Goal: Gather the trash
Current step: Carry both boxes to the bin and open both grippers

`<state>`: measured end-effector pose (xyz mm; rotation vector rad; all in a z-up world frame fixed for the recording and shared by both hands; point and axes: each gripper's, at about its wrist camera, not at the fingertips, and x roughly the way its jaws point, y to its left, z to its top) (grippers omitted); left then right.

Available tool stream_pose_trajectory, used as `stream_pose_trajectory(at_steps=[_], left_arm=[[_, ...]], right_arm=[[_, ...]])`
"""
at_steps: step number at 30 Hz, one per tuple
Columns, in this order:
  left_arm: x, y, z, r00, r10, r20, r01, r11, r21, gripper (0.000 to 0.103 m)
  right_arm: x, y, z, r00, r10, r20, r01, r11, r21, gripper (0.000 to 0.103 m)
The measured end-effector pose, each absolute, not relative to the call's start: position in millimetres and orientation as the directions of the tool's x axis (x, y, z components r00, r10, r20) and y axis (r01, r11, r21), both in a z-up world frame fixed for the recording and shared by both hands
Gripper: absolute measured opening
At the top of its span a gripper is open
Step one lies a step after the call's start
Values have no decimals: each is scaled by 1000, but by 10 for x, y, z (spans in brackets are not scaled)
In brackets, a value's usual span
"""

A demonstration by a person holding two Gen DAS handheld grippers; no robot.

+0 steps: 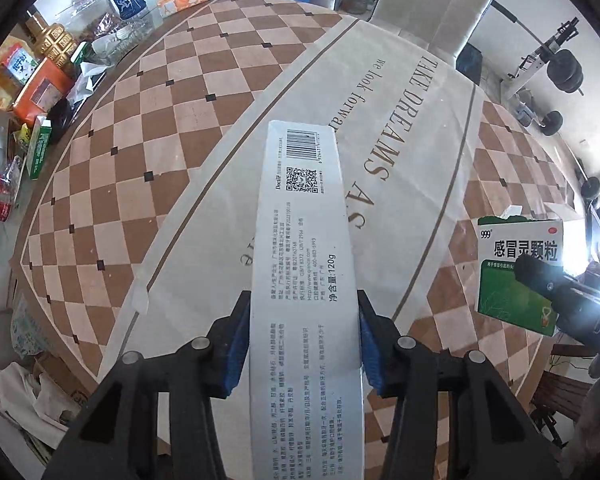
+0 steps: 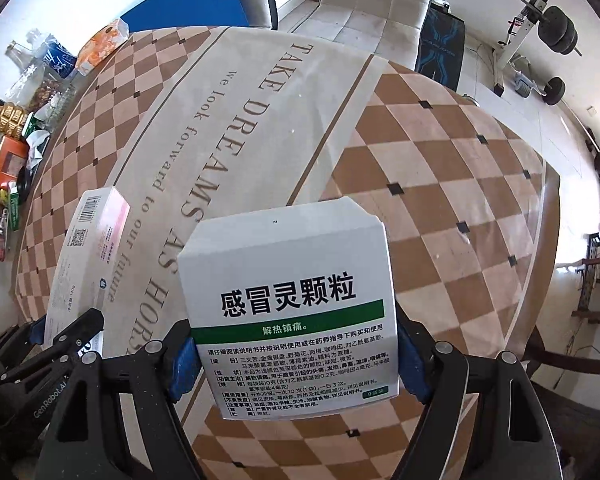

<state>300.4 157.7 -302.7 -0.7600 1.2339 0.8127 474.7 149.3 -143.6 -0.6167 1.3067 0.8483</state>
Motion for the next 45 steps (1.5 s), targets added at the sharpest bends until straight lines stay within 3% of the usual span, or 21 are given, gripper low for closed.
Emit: stream_pose_trajectory(at_steps=[5, 13, 20, 30, 41, 45], left_arm=[[2773, 1357, -2982, 184, 135, -974, -845, 528, -87, 45], [1671, 592, -2717, 255, 154, -955, -837, 529, -138, 44], [648, -106, -3073, 208, 68, -976, -861, 487, -149, 44], [274, -509, -4463, 125, -152, -980, -898, 404, -177, 44], [548, -112, -6607, 119, -276, -954, -909, 357, -217, 45], [590, -9, -7139, 126, -300, -945, -911, 343, -230, 46]], right_arm=[[4284, 1000, -1291, 48, 217, -975, -813, 575, 87, 81], [3099, 43, -1104, 20, 272, -962, -807, 573, 145, 81], [1756, -777, -1443, -90, 253, -963, -800, 557, 221, 81], [675, -1520, -2858, -201, 54, -978, -799, 569, 195, 81], [871, -1339, -4985, -229, 31, -973, -744, 638, 196, 81], [1020, -1129, -5755, -260, 16, -965, -737, 642, 210, 81]])
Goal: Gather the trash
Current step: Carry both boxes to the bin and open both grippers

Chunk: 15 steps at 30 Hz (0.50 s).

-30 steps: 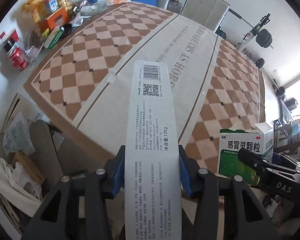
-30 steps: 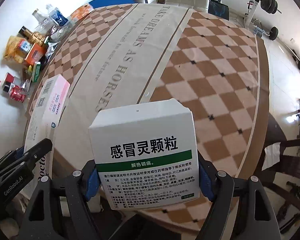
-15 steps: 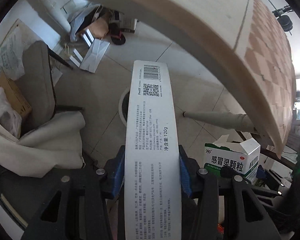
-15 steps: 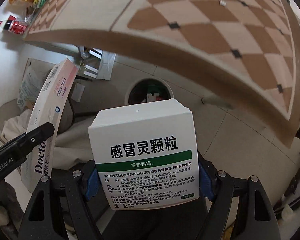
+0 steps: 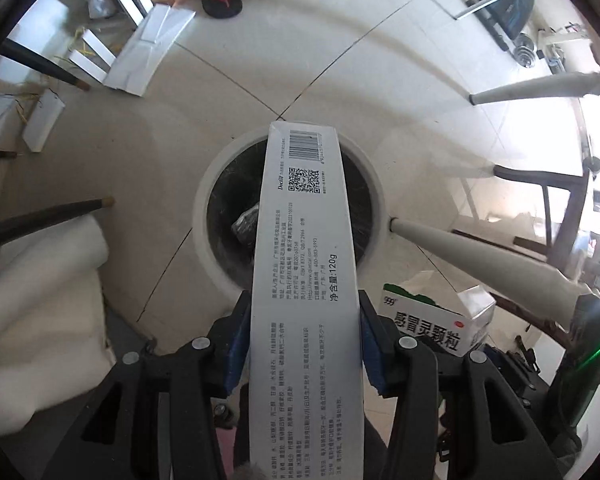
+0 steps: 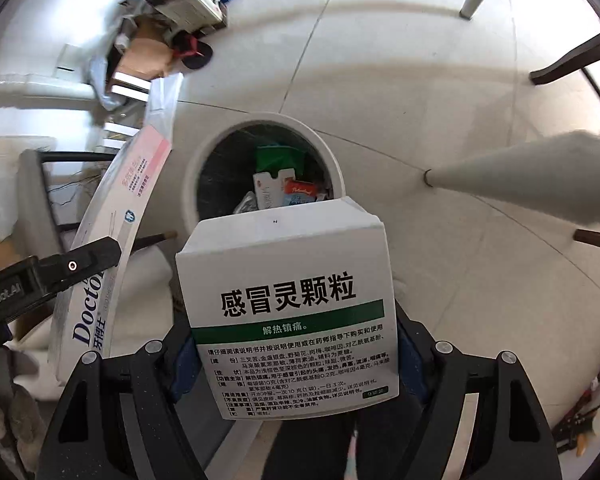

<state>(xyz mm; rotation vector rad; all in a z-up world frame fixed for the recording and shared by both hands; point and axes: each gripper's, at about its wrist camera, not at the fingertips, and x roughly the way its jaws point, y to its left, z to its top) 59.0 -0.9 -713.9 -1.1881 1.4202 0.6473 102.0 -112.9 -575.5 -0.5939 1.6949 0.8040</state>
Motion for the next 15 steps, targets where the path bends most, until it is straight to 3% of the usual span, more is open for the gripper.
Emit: stream_pose_trajectory(at_steps=[3, 5, 7, 8, 11, 15], left_arm=[[613, 45, -7371, 116, -299, -947, -910, 349, -222, 51], [614, 55, -7446, 124, -303, -945, -909, 347, -231, 79], [602, 59, -7466, 113, -294, -949, -912, 349, -216, 92], [583, 56, -7472, 106, -291, -951, -914, 348, -209, 95], [508, 53, -7440, 89, -276, -957, -922, 342, -184, 100], [407, -5, -7349, 66, -226, -972, -926, 349, -145, 100]], right_arm=[[1090, -982, -6157, -280, 9, -960, -736, 640, 221, 81], [1113, -914, -6361, -294, 6, -956, -734, 639, 230, 82], [1098, -832, -6529, -308, 8, -952, -727, 643, 240, 83], [1100, -809, -6602, -319, 8, -948, -723, 645, 249, 84], [1084, -745, -6723, -327, 2, -945, -721, 646, 251, 103], [1095, -741, -6649, -290, 0, -957, -735, 640, 222, 103]])
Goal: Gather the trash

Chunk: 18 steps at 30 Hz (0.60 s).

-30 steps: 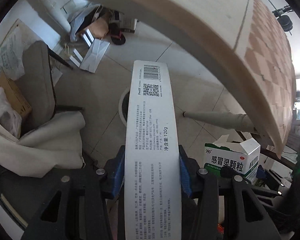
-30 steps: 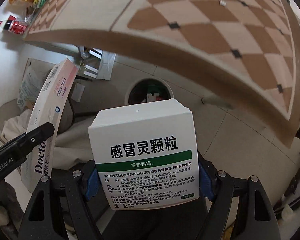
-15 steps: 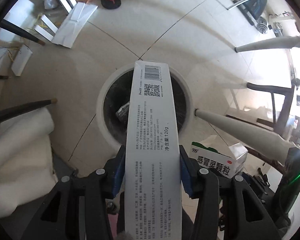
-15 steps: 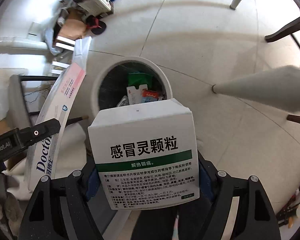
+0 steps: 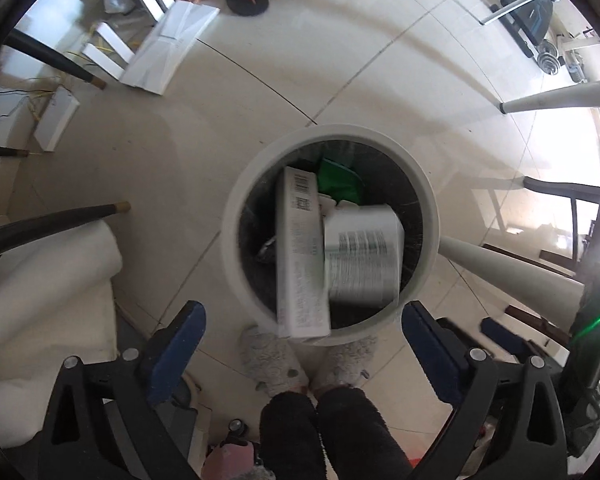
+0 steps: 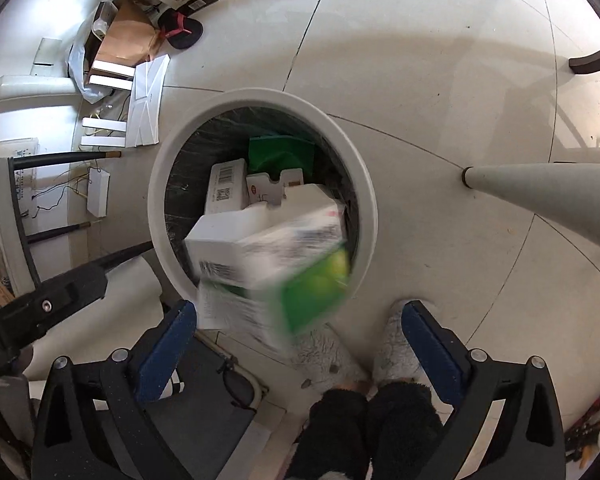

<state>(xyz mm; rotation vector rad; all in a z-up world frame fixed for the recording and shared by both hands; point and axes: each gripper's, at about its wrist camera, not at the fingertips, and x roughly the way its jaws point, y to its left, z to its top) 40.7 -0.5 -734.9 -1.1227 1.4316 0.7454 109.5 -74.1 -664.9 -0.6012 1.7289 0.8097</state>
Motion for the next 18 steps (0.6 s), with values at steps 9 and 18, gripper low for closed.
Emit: stream_pose_trajectory(at_steps=[9, 18], left_arm=[[217, -253, -6700, 19, -93, -996, -917, 395, -54, 100], [120, -655, -5598, 25, -78, -997, -912, 407, -55, 100]], right_arm=[[1077, -894, -5954, -155, -21, -988, -794, 597, 112, 103], [1046, -1293, -4765, -165, 15, -986, -799, 585, 143, 103]])
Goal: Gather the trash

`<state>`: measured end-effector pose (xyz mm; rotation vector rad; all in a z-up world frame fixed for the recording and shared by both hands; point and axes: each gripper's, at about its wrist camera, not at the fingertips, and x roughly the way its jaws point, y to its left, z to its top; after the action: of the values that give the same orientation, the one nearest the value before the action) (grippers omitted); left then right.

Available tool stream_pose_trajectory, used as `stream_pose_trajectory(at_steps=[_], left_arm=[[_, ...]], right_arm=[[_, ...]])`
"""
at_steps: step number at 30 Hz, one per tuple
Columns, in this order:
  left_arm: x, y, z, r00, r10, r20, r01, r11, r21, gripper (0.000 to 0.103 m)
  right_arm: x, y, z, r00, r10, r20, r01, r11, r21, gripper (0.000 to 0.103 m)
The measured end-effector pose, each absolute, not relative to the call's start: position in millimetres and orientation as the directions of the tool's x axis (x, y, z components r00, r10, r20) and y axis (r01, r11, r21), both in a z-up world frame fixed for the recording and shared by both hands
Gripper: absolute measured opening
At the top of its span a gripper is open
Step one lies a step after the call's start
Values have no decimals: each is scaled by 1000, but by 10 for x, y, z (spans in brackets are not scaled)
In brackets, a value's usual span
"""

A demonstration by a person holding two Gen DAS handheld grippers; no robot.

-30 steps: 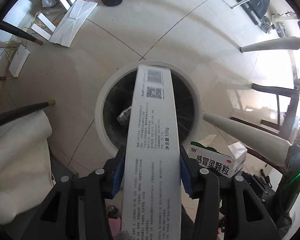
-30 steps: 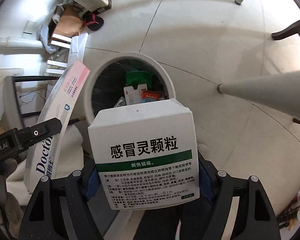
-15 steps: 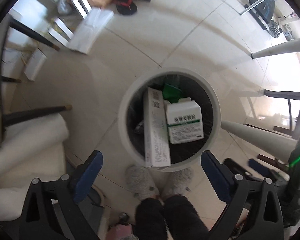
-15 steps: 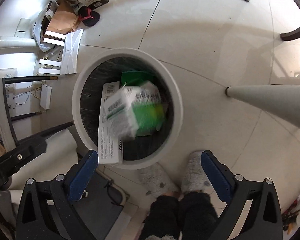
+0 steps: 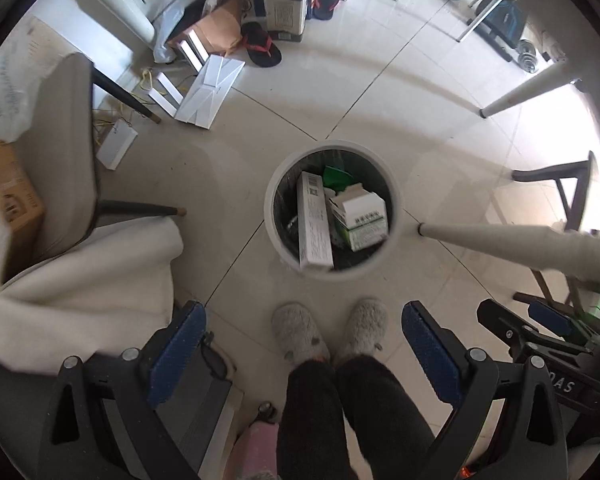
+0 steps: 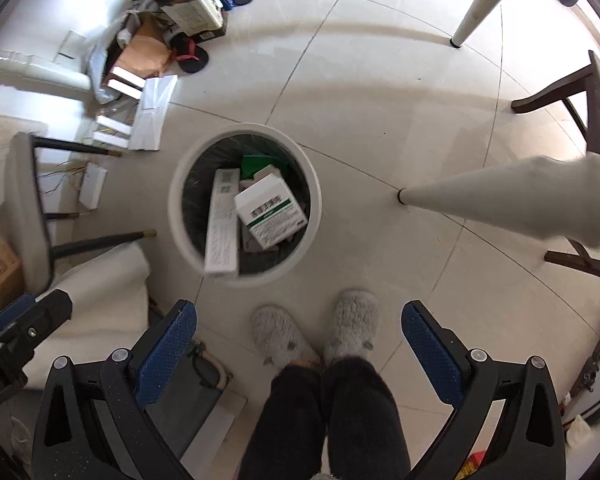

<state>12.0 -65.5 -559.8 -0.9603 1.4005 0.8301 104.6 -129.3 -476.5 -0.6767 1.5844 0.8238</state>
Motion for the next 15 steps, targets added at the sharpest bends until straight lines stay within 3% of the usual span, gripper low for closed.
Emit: stream_pose_trajectory(at_steps=[15], left_arm=[[275, -1045, -3576, 218, -168, -961, -784, 556, -276, 100]], right_arm=[[1087, -2030, -2185, -292, 168, -941, -754, 565, 335, 103]])
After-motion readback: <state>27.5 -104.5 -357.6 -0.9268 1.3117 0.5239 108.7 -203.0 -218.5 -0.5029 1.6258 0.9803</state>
